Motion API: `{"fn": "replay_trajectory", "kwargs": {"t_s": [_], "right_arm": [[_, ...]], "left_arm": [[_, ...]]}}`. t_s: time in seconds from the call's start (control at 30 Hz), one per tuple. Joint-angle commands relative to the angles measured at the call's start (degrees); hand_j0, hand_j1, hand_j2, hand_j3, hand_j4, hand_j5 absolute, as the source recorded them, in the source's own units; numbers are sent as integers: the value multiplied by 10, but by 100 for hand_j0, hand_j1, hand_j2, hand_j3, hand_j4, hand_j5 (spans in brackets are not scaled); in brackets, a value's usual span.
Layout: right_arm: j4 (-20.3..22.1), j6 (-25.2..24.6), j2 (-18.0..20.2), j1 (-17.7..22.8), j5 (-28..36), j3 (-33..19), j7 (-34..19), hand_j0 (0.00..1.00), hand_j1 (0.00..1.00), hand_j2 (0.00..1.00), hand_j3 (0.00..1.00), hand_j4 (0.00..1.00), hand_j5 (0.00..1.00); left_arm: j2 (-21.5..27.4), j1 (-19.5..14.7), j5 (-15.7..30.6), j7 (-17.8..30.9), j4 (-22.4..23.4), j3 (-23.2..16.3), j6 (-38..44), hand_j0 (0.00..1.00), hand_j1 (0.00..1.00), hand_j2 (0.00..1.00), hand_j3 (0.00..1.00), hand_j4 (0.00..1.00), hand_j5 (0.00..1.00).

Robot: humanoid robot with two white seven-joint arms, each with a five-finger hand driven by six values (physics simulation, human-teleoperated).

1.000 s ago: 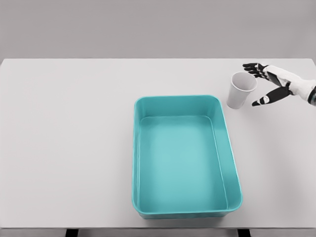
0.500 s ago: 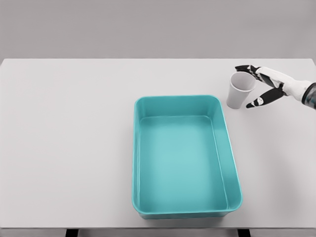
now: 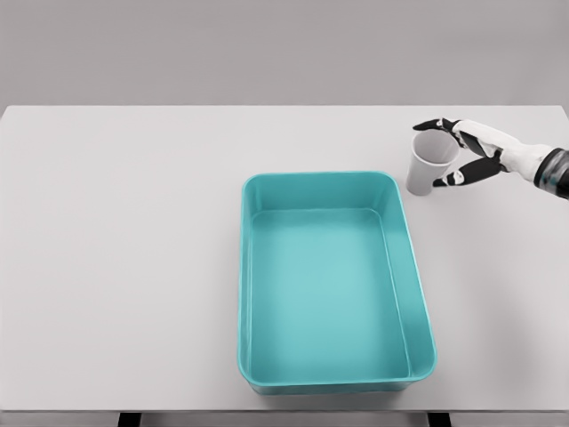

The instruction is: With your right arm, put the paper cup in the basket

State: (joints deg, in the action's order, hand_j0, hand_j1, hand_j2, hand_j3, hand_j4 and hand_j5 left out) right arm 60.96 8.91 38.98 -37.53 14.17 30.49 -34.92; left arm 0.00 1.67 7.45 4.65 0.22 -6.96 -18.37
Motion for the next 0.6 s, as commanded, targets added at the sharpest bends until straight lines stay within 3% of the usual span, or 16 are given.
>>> {"fn": "replay_trajectory", "kwargs": {"t_s": [0.0, 0.17, 0.47, 0.57], "right_arm": [[-1, 0, 0, 0, 3, -2, -1, 59, 59, 59, 59, 59, 59], [-1, 4, -2, 0, 4, -5, -1, 60, 60, 60, 60, 60, 60], [6, 9, -1, 1, 4, -62, -1, 61, 61, 61, 61, 61, 61], [33, 9, 0, 1, 4, -76, -1, 62, 62, 62, 62, 62, 62]], "left_arm": [[0, 0, 0, 0, 0, 0, 0, 100, 100, 100, 100, 100, 100], [0, 0, 0, 0, 0, 0, 0, 100, 100, 100, 100, 100, 100], [0, 0, 0, 0, 0, 0, 0, 100, 100, 100, 100, 100, 100], [0, 0, 0, 0, 0, 0, 0, 100, 100, 100, 100, 100, 100]]}}
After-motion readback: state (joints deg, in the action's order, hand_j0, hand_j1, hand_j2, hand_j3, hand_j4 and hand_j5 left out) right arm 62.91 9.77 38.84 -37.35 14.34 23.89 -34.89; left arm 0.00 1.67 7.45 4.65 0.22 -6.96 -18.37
